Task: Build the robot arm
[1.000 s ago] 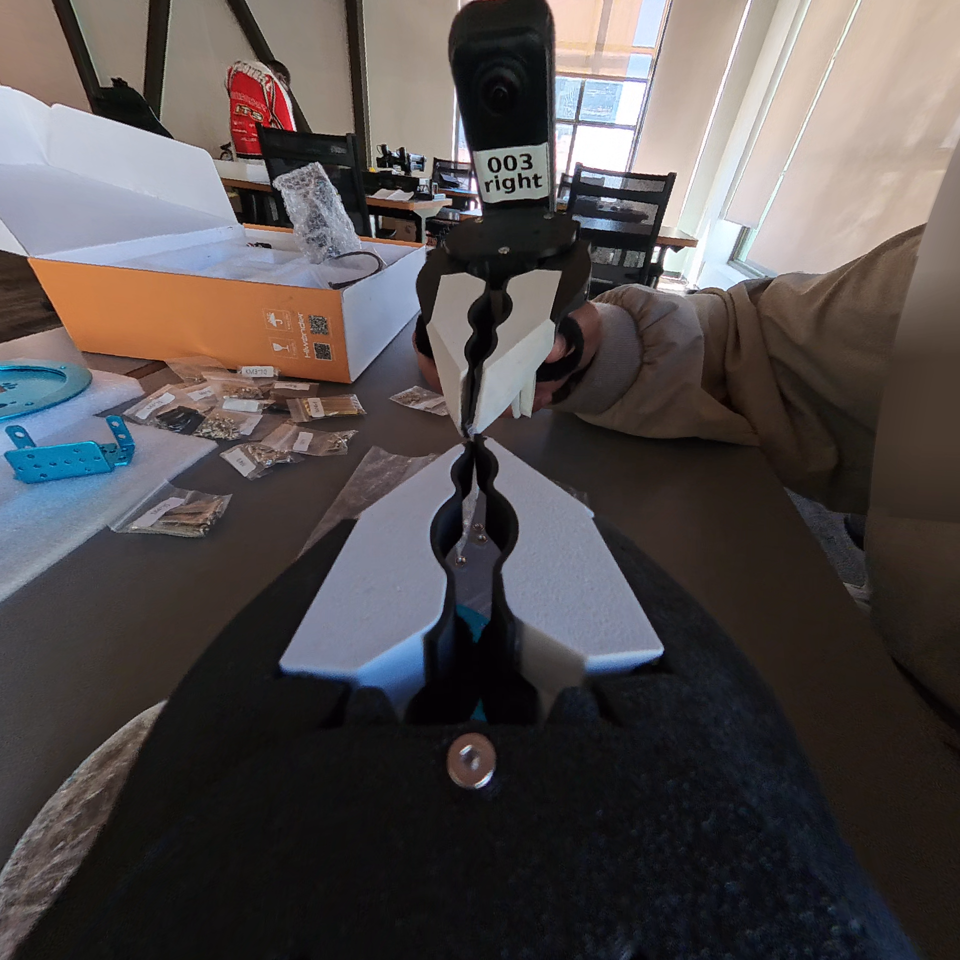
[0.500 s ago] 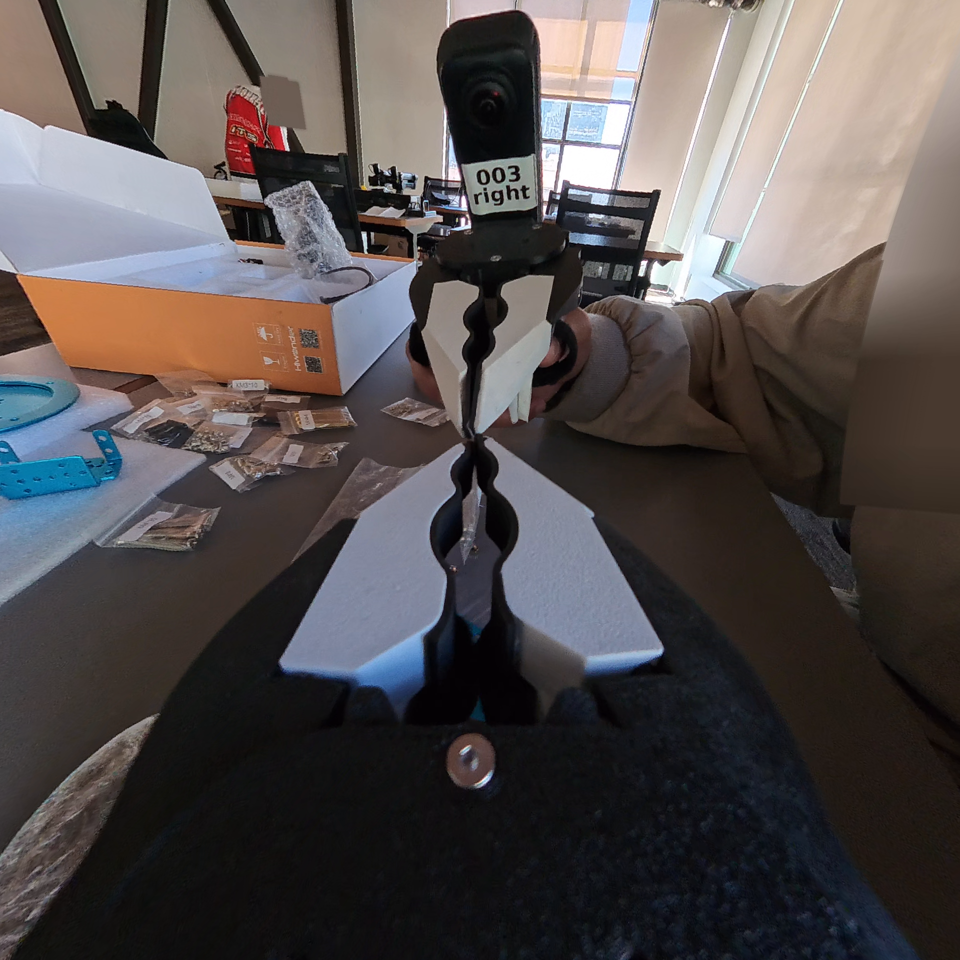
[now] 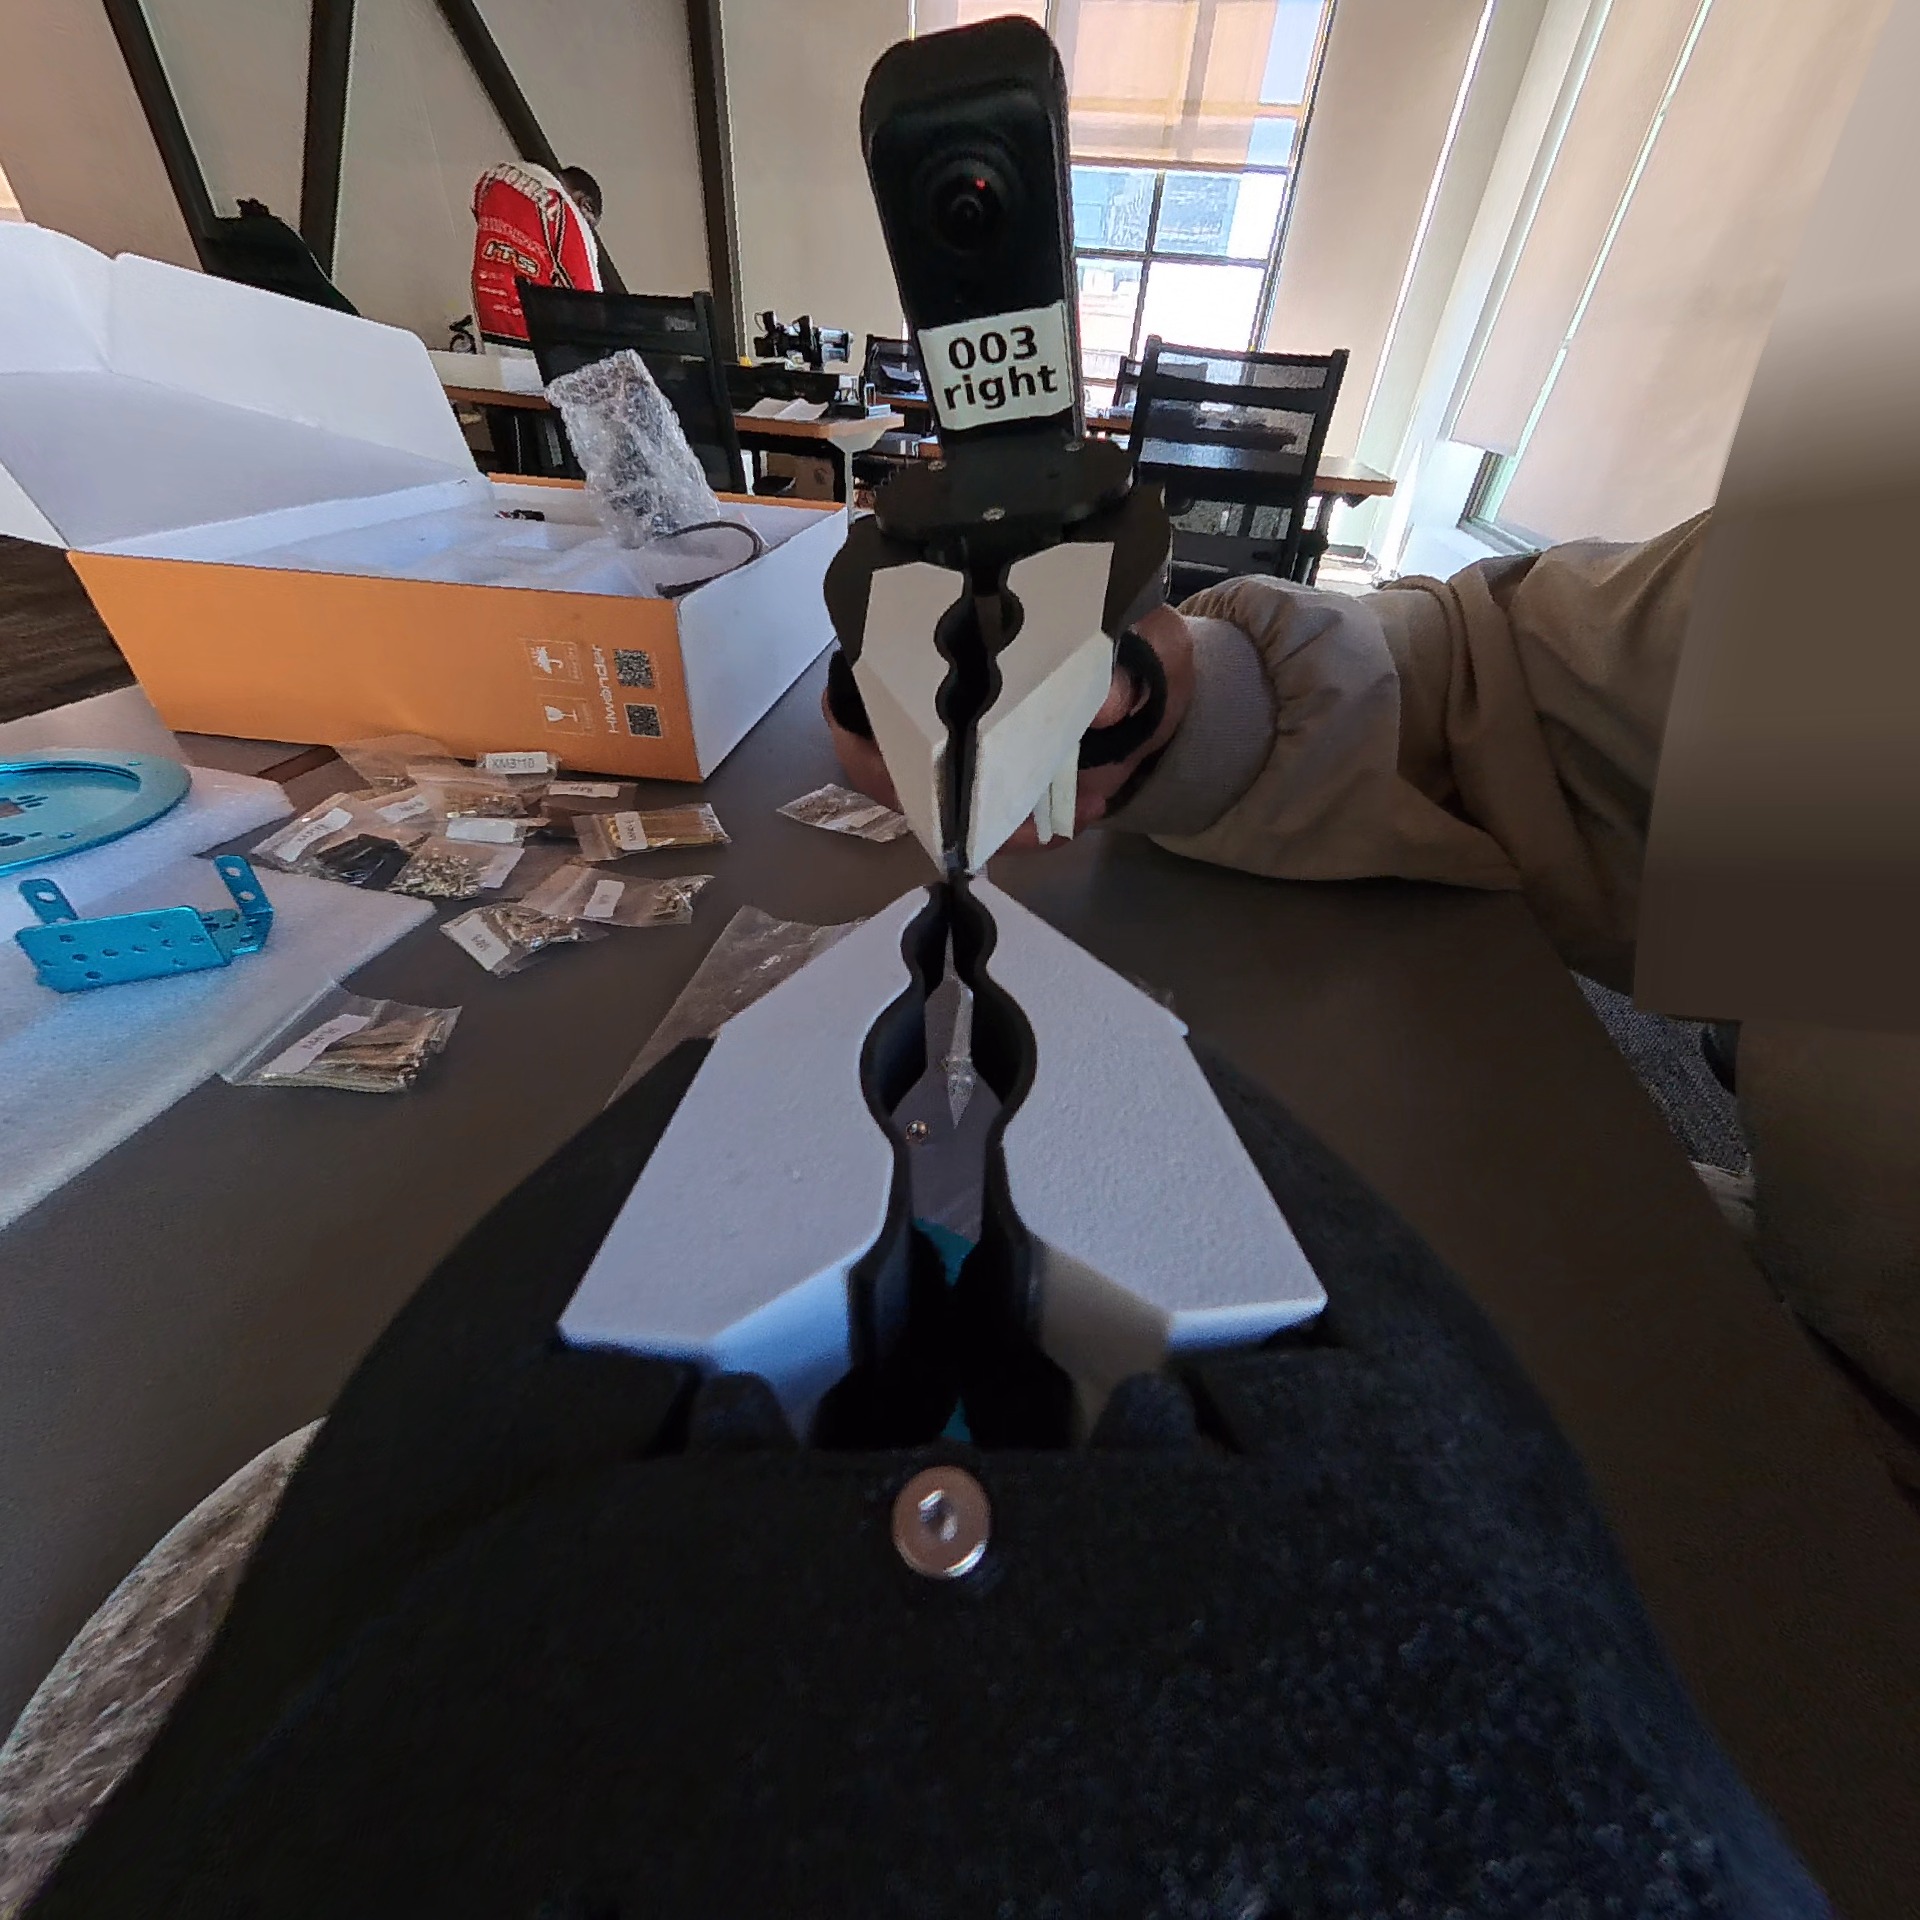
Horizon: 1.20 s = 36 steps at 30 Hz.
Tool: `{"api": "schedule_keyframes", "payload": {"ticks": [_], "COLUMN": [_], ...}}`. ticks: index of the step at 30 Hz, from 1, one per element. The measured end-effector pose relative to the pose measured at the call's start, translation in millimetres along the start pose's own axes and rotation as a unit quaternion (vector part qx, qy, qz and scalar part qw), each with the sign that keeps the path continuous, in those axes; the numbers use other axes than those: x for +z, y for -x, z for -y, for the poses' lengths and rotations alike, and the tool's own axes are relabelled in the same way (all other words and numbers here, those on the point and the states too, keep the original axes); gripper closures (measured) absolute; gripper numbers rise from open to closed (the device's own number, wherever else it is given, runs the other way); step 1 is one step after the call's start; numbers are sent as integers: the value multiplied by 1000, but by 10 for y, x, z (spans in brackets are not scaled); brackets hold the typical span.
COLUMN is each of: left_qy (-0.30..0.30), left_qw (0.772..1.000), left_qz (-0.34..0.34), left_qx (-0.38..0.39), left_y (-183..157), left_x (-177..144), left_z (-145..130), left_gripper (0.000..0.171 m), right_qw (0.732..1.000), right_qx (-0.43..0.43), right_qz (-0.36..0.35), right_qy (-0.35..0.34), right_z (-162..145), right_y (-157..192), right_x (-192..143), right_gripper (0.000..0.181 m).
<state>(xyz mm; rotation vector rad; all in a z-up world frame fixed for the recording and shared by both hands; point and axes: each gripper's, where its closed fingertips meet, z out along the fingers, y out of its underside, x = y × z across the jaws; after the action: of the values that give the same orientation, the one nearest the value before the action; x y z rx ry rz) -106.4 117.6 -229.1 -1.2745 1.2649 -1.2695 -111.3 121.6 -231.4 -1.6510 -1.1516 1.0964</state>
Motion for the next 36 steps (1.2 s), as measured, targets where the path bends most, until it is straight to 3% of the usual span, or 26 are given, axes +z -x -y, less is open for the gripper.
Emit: {"api": "schedule_keyframes", "payload": {"ticks": [20, 29, 33, 36], "left_qy": [0, -17, -7, 10], "left_qw": [1000, 999, 995, 979], "left_qz": [4, 41, 68, 100], "left_qx": [9, -5, -78, -179], "left_y": [10, 207, 353, 451], "left_x": [6, -89, -97, -81], "left_z": [-16, 101, 65, -41], "left_gripper": [171, 171, 163, 156], "right_qw": [1000, 999, 987, 942], "right_qx": [-14, -28, -106, -208], "right_qz": [-23, -41, -120, -263], "right_qy": [10, 13, 14, 29], "right_z": [-12, -4, 11, 23], "right_y": [-28, -114, -232, -421], "right_x": [21, -48, -65, -96], "right_gripper": [181, 181, 181, 181]}}
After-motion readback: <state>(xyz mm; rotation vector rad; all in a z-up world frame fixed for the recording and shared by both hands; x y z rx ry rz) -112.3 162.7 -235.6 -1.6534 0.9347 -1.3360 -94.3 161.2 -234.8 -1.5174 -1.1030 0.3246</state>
